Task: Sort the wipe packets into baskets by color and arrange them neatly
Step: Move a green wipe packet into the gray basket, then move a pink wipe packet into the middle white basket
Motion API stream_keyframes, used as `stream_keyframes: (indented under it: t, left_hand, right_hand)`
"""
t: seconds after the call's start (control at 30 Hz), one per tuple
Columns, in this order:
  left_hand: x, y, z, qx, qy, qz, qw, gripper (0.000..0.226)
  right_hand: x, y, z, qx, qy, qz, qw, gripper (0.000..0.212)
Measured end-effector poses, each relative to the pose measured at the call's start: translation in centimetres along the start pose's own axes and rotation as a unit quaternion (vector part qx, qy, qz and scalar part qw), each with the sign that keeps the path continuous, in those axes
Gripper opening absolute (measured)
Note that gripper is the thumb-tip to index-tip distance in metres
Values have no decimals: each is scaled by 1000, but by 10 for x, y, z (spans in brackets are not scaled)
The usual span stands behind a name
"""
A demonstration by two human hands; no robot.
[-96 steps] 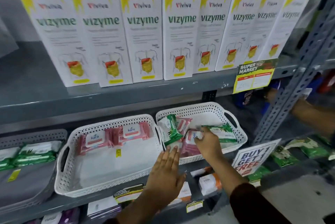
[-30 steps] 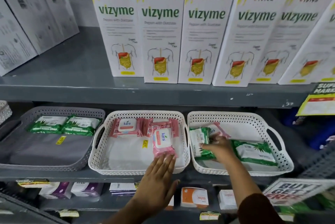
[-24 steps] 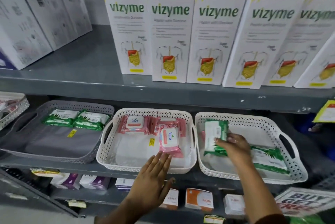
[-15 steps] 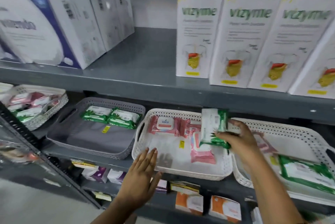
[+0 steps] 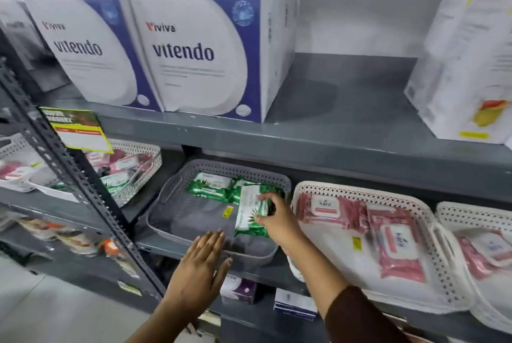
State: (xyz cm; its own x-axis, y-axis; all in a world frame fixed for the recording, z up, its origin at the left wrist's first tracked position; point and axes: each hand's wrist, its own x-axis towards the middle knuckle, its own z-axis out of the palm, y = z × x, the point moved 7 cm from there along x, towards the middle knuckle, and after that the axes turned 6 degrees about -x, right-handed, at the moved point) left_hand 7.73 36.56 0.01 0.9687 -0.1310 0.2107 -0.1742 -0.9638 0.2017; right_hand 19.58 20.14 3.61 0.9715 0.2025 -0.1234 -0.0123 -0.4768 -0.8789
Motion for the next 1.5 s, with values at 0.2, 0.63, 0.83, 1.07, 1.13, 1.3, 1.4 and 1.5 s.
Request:
stream_keyframes:
  t: [0.2,0.63,0.83,1.07,1.13,1.3,1.4,1.5]
  left_hand:
    - [0,-6,7,-11,-3,6,1000,63]
    - [30,95,18,-106,20,110,988,65]
    - [45,205,48,-136,6,194,971,63]
    - [56,288,75,-86,-23,194,977,63]
    - [59,299,81,-69,-27,182,981,64]
    - [61,306,88,-21,-31,143,989,64]
    - [59,309,85,5,-11,146,989,63]
    - [53,311,86,18,-6,140,990,63]
  right_hand:
    - [18,6,45,-175,-33,18,984,56]
    - [-31,2,-70,-23,122,-40,991,36]
    - [-93,55,-217,-31,300,-40,952,32]
    - [-120,179,-345,-139,338,124,922,17]
    - [-110,214,-367,-201,282,188,919,35]
    - [-93,245,-387,-248,208,225,919,66]
    - [-92,251,-397,-216,229,208,926,67]
    - [-98,252,-400,-187,257,189,929,65]
